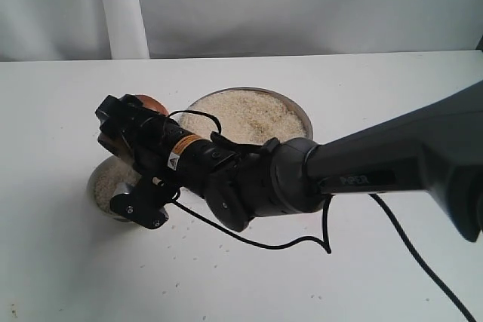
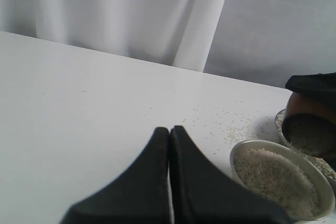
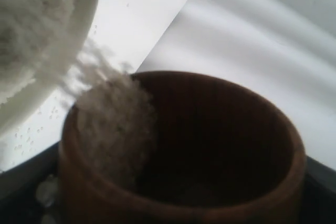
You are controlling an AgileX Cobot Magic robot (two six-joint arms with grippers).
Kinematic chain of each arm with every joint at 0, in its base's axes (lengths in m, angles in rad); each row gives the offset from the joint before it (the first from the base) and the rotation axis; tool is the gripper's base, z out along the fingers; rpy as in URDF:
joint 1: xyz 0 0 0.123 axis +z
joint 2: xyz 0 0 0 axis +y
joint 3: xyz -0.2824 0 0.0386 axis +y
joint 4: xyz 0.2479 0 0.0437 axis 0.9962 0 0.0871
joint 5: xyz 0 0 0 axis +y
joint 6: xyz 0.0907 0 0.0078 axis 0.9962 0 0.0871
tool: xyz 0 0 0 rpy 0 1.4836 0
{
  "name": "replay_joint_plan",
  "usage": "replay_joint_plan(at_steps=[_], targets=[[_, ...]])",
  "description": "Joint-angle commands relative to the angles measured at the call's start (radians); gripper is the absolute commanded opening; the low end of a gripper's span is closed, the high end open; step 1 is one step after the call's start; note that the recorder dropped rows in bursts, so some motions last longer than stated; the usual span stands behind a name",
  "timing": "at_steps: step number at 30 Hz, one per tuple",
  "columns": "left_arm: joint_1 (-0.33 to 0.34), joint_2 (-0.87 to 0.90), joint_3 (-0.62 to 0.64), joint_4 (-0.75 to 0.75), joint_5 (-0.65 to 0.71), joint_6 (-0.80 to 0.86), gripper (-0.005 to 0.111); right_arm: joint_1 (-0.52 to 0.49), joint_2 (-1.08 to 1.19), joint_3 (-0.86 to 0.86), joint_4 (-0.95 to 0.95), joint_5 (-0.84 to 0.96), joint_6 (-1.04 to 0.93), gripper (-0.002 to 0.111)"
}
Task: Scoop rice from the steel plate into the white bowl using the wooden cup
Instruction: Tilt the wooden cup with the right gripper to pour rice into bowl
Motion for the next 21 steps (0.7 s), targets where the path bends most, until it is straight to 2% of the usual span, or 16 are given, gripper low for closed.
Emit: replay_joint_plan(at_steps=[1, 21], targets=[[-0.004, 0.000, 0.002, -0.002, -0.003, -0.002, 0.000, -0.005, -0.010, 0.004, -0.023, -0.043, -0.013, 0.000], [-0.004, 0.000, 0.002, -0.002, -0.003, -0.002, 0.000, -0.005, -0.012, -0.001, -0.038, -0.086, -0.013, 0.000]])
